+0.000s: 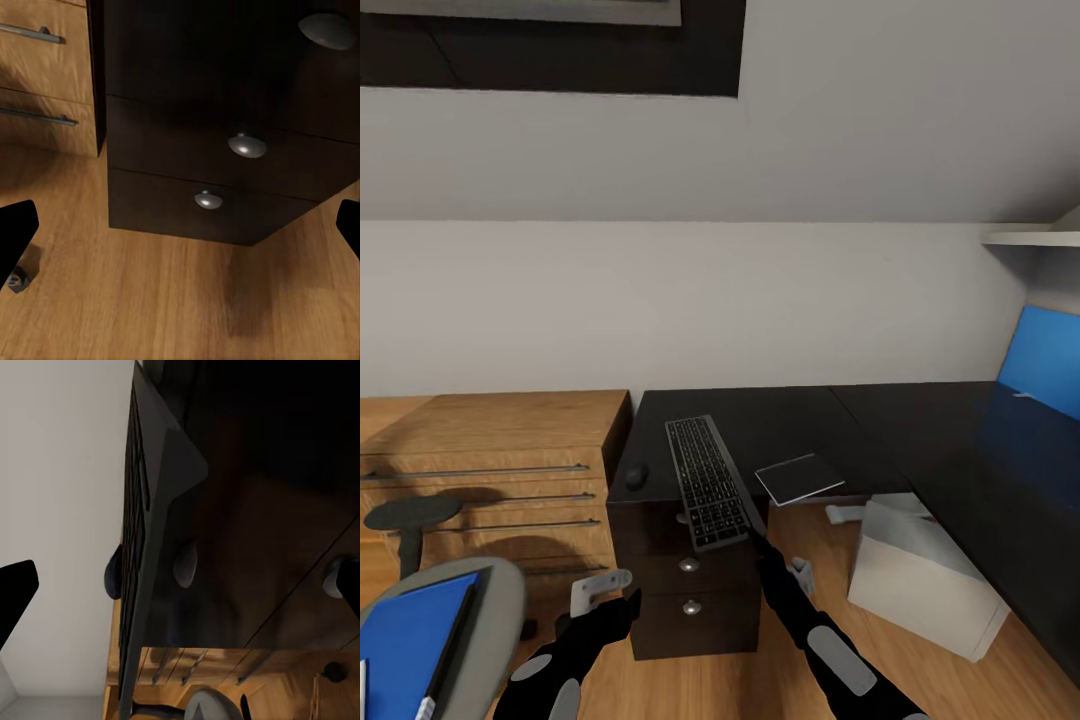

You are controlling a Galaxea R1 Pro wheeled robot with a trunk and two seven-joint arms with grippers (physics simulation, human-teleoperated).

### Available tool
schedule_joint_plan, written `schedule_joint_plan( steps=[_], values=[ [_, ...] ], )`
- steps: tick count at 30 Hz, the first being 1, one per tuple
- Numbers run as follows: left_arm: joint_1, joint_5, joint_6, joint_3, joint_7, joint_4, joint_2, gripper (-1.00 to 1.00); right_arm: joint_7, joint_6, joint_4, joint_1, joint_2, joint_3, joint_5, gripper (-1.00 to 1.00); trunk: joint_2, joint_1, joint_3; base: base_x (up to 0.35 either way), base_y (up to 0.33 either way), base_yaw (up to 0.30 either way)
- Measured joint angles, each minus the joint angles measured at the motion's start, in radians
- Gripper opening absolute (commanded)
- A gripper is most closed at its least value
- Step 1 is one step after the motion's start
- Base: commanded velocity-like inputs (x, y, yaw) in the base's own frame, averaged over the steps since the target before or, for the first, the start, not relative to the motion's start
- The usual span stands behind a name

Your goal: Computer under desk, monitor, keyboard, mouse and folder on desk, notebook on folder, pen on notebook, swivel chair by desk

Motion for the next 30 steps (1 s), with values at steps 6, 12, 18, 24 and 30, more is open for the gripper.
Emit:
schedule_joint_plan(
  steps=[6,12,18,24,30],
  values=[
    [0.0,0.0,0.0,0.0,0.0,0.0,0.0,1.0,0.0,0.0,0.0,0.0,0.0,0.0,0.0,1.0,0.0,0.0,0.0,0.184,0.113,0.0],
    [0.0,0.0,0.0,0.0,0.0,0.0,0.0,1.0,0.0,0.0,0.0,0.0,0.0,0.0,0.0,1.0,0.0,0.0,0.0,0.067,0.044,0.0],
    [0.0,0.0,0.0,0.0,0.0,0.0,0.0,1.0,0.0,0.0,0.0,0.0,0.0,-0.001,0.0,1.0,0.0,0.0,0.0,0.145,0.116,0.0],
    [0.0,0.0,0.0,0.0,0.0,0.0,0.0,1.0,-0.001,0.0,0.0,0.0,0.0,0.0,0.0,1.0,0.0,0.0,0.0,0.061,0.043,0.0],
    [0.0,0.0,0.0,0.0,0.0,0.0,0.0,1.0,-0.004,-0.001,-0.002,0.0,0.001,0.003,0.006,-1.0,0.0,0.0,0.0,0.003,0.002,0.0]
  ],
)
